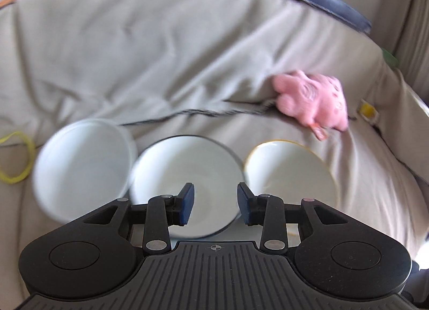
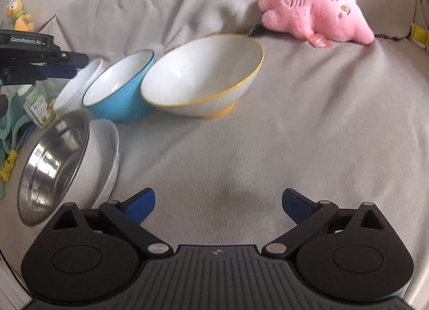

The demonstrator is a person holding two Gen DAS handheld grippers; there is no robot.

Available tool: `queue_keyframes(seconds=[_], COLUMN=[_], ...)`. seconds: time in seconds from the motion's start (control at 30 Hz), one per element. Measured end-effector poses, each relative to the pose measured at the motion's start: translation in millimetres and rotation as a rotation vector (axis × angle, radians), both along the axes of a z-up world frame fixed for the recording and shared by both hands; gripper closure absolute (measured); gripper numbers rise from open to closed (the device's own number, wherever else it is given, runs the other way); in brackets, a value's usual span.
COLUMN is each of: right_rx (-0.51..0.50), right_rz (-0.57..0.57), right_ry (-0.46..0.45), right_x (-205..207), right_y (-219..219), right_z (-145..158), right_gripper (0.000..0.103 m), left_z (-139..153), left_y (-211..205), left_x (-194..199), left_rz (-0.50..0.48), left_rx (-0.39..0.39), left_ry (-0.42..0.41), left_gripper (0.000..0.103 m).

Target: Organize plates and bowls

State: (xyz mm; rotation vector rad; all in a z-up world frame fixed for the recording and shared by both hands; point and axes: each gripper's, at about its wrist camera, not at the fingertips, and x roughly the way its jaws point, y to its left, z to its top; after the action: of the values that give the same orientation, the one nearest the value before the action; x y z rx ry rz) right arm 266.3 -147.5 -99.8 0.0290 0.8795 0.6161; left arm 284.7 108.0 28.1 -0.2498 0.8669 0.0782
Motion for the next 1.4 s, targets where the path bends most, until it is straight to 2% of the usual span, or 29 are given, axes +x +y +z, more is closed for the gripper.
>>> queue_keyframes(seconds=[0.07,0.13,0.2,0.3,0.33,0.57,0.6,0.7,0.83,0.93,1.2,1.4], right_rx=[0.033,0.099,0.173,0.202,0.210,0.260,0.272,0.269,0.256,0.240,0.167,0.177], right_rz=[0.000,-0.050,-0.124,-0.169,-0.179,-0.108,-0.095,-0.076,-0.077,-0.079,-0.017,-0.007], right_ry=[-0.022,0.026,0.081,0.118,0.133,0.263,0.276,0.274,0.270,0.269,0.246,0.229], right_x=[11.9,34.8,57.0,85.2,92.2,117.8,119.0,117.0,106.2,94.4,35.7,13.7], right_y=[-6.3,-13.0,-17.0,-9.5,-6.0,19.8,20.5,17.5,1.9,-15.2,-42.8,-43.6], right_z=[11.7,19.5,19.9,13.2,9.3,-20.3,-21.5,-18.6,-12.8,-10.0,-9.5,-8.3], right_gripper=[0.001,0.003,0.017,0.038,0.040,0.070,0.077,0.078,0.079,0.079,0.078,0.078], left_z=[-3.9,-12.9,-23.0,-34.8,-37.9,-66.9,-66.0,-62.8,-59.9,-58.7,-55.3,-55.7], left_y=[-4.2,-6.5,-10.4,-21.2,-24.3,-40.8,-45.7,-57.8,-68.4,-87.8,-135.3,-126.9], left_x=[31.3,61.9,86.0,111.6,117.3,144.6,144.4,139.1,121.2,97.5,33.8,20.5], left_rz=[-0.034,-0.067,-0.080,-0.114,-0.128,-0.197,-0.208,-0.227,-0.222,-0.257,-0.331,-0.279], left_rx=[-0.027,-0.053,-0.038,0.026,0.044,0.052,0.068,0.106,0.075,0.085,0.235,0.206], left_ry=[0.047,0.094,0.126,0.145,0.139,0.247,0.246,0.267,0.314,0.346,0.432,0.460], left_gripper=[0.064,0.064,0.064,0.064,0.064,0.060,0.068,0.066,0.066,0.066,0.066,0.066])
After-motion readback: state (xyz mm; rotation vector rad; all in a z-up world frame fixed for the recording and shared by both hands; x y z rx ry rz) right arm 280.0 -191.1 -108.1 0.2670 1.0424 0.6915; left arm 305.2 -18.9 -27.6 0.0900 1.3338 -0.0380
